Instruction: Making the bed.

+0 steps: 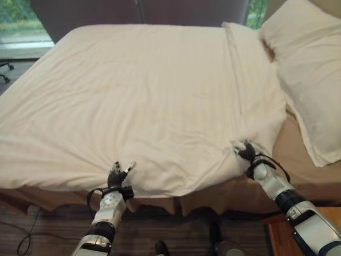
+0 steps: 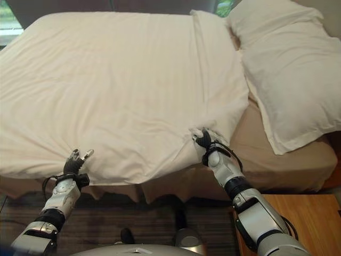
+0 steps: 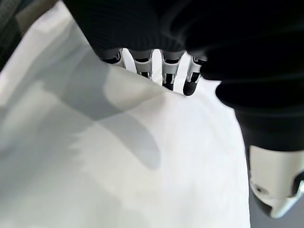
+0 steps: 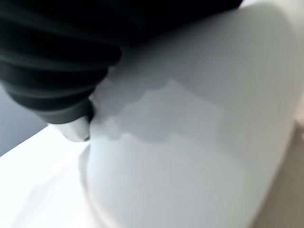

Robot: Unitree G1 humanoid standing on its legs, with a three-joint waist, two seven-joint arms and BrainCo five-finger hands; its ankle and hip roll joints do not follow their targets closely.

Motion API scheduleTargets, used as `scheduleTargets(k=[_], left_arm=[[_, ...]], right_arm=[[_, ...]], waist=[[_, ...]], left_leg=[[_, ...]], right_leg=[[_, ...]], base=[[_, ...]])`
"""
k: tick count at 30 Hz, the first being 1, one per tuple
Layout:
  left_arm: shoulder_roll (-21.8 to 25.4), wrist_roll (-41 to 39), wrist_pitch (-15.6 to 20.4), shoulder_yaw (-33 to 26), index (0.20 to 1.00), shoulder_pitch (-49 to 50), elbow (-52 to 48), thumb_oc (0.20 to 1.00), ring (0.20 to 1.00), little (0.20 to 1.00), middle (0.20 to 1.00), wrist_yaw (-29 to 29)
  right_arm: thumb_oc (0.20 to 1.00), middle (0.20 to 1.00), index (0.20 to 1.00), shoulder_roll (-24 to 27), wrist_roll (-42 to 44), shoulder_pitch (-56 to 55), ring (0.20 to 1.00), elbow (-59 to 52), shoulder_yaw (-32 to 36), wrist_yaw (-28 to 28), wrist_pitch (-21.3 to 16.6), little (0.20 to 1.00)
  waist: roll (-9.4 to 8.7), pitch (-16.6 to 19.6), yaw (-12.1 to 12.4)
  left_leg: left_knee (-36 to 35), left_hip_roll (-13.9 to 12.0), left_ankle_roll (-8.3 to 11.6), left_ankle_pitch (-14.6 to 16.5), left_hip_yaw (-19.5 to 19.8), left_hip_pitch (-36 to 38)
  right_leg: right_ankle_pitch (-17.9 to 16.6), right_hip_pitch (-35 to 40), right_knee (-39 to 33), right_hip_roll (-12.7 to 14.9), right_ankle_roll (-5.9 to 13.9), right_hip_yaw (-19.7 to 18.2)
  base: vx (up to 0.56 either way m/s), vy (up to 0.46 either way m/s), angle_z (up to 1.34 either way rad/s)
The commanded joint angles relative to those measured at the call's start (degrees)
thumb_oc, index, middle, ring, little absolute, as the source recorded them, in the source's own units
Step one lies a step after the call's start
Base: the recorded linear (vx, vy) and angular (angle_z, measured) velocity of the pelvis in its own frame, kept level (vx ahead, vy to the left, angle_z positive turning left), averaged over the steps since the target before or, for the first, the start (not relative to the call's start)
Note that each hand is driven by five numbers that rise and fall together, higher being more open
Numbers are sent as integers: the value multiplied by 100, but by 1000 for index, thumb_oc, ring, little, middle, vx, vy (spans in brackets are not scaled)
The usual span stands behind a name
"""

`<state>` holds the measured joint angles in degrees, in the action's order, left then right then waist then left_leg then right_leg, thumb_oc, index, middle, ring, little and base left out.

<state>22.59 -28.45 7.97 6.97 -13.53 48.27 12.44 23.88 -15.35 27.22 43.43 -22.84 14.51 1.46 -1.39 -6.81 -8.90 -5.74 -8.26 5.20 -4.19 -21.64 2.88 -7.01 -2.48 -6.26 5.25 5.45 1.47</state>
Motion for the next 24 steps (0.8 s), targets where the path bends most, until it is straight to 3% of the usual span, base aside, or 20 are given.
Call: scheduleTargets(k=[1, 5, 7, 8, 9, 16, 24], left_arm=[[-419, 198, -121, 518, 1000, -362, 327, 1000, 1000, 1000, 1000, -613], [-521, 196, -139, 526, 1000, -298, 416, 1000, 1000, 1000, 1000, -632], [-603, 209, -149, 533, 1000, -328, 607, 1000, 1000, 1000, 1000, -597], [-604, 209, -149, 533, 1000, -328, 607, 1000, 1000, 1000, 1000, -597], [-691, 172, -126, 530, 1000, -374, 757, 1000, 1000, 1000, 1000, -559], [-722, -95, -92, 466, 1000, -47, 548, 1000, 1000, 1000, 1000, -627], [-660, -21, -149, 456, 1000, 575, -112, 1000, 1000, 1000, 1000, -818]], right_arm=[[200, 200, 200, 208, 496, 255, 200, 221, 141, 126, -46, 200], [200, 200, 200, 176, 681, -47, 200, 320, 474, 218, -22, 200], [200, 200, 200, 82, 865, -162, 200, 887, 651, 312, 5, 200], [448, 448, 448, 82, 865, -161, 448, 888, 651, 312, 5, 448], [1000, 1000, 1000, -20, 973, -213, 1000, 1668, 767, 420, 58, 1000], [1000, 1000, 1000, 184, 1387, -666, 1000, 3191, 1371, 429, 248, 1000], [1000, 1000, 1000, 412, 908, -1688, 1000, 3789, 1846, 633, 442, 1000]], waist=[[-27, 20, -281], [17, 62, -411], [83, 56, -491], [83, 55, -490], [155, 26, -523], [326, -91, -497], [337, -123, -412]], left_leg=[[74, -365, 187, 371, 211, 364], [74, -337, 172, 399, 176, 414], [74, -322, 170, 414, 144, 466], [74, -322, 170, 414, 143, 467], [74, -314, 169, 415, 114, 486], [74, -318, 186, 434, 11, 591], [74, -419, 227, 378, 172, 575]], right_leg=[[133, -219, 126, 603, 397, 44], [133, -208, 126, 597, 398, -17], [134, -201, 126, 587, 400, -62], [134, -200, 126, 587, 400, -63], [140, -219, 126, 582, 414, -93], [186, -208, 126, 535, 430, -189], [315, -26, 126, 503, 389, 5]], base=[[0, 17, -11], [5, 0, -7], [4, -14, -13], [-13, -5, -8], [-18, 11, -5], [-3, -5, -16], [6, -40, 2]])
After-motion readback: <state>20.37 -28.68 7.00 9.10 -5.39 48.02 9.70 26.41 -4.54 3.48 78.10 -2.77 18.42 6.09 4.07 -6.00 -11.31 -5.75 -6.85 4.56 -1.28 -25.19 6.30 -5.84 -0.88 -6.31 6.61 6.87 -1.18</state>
